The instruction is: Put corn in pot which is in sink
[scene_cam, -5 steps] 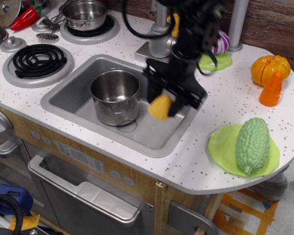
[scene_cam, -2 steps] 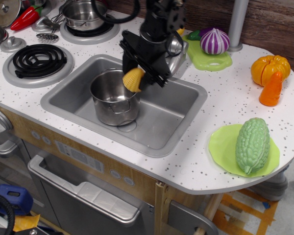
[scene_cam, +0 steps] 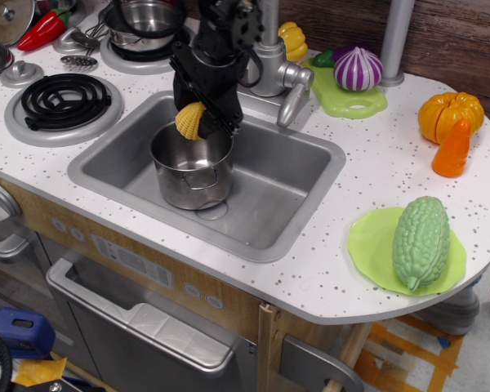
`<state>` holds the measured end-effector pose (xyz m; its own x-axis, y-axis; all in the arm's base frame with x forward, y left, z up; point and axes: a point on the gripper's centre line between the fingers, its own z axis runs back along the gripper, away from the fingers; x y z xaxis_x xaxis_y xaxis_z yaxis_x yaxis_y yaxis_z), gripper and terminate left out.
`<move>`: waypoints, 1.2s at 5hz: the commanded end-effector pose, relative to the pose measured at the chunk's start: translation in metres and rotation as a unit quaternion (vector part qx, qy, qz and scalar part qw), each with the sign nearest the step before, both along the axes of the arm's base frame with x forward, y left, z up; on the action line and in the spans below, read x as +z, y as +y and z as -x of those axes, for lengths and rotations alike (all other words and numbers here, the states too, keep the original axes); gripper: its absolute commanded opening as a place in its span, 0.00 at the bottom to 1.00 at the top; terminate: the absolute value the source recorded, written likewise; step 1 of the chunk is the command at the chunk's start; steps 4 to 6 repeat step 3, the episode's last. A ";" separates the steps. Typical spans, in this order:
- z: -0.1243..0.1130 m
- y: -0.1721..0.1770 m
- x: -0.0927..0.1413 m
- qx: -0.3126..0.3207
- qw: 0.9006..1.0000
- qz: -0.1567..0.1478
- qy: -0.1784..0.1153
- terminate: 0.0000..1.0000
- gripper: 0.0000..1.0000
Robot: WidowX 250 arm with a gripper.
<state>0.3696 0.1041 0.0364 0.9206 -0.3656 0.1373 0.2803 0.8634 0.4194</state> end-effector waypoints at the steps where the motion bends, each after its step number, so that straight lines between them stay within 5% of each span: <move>1: -0.008 0.021 0.009 -0.014 1.000 -0.006 -0.025 0.00 1.00; 2: -0.008 0.021 0.009 -0.014 1.000 -0.006 -0.025 0.00 1.00; 3: -0.008 0.021 0.009 -0.014 1.000 -0.006 -0.025 1.00 1.00; 6: -0.008 0.021 0.009 -0.014 1.000 -0.006 -0.025 1.00 1.00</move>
